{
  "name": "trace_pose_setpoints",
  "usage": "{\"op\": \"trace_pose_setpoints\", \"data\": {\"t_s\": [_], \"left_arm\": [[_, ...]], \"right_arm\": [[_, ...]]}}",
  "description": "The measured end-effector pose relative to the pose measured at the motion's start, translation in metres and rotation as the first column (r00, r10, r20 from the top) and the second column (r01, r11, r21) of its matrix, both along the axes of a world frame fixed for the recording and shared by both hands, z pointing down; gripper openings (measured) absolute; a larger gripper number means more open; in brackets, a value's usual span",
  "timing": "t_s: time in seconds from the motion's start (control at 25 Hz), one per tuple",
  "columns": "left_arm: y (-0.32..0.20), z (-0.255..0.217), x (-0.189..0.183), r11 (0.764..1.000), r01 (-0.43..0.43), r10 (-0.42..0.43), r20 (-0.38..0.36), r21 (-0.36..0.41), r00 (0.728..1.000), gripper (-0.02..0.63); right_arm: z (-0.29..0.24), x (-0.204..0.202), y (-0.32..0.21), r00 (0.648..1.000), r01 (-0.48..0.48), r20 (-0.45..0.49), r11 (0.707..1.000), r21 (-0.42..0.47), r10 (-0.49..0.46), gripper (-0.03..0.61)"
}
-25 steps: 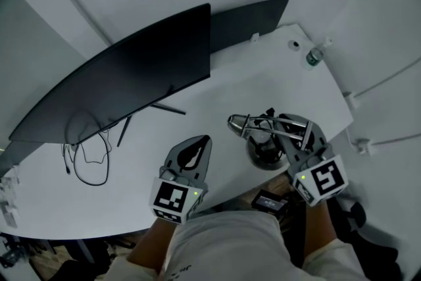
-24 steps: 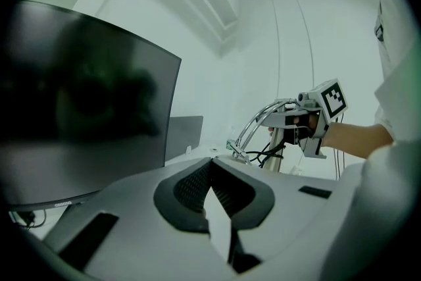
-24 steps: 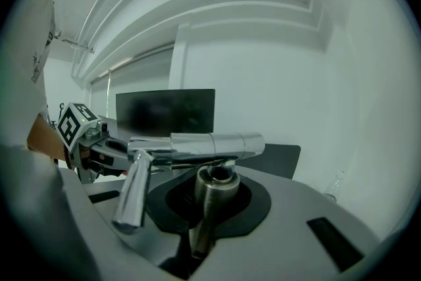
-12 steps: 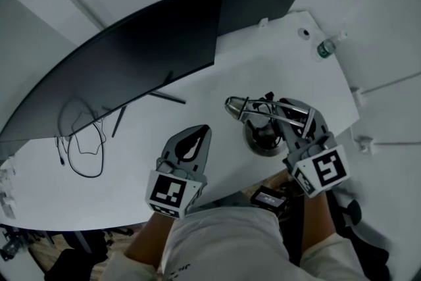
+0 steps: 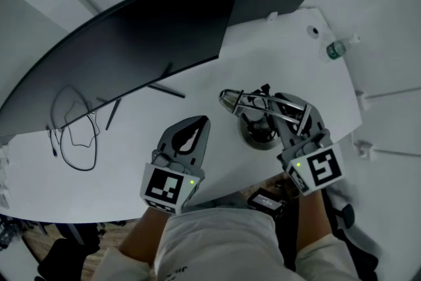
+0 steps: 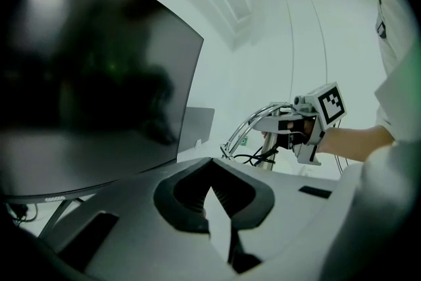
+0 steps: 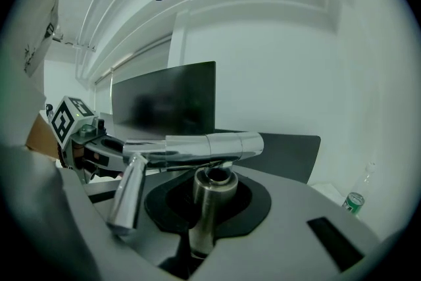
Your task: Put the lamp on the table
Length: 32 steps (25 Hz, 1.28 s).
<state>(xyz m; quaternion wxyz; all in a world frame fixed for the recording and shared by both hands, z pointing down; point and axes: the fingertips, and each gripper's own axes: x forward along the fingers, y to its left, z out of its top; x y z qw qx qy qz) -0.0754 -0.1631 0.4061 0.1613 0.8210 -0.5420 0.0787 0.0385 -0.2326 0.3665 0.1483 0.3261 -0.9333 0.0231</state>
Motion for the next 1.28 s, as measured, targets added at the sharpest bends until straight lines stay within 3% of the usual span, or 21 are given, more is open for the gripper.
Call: {"op": "trace_pose_setpoints", "data": {"t_s": [0.52, 1.28], "left_arm": [[-0.001, 0.023, 0.0, 0.997, -0.026, 0.027, 0.002, -0.07, 1.0, 0.003], [-0.009, 0.034, -0.004, 0.996, -0.02, 0.019, -0.01, -0.087, 1.0, 0.003]], "right_arm": [[0.033, -0.015, -0.015, 0.999, 0.028, -0.015, 0.999, -0.014, -0.029, 0.046], [0.06, -0.023, -0.026, 0.997, 0.055, -0.044, 0.998, -0.023, -0.056, 0.046]]}}
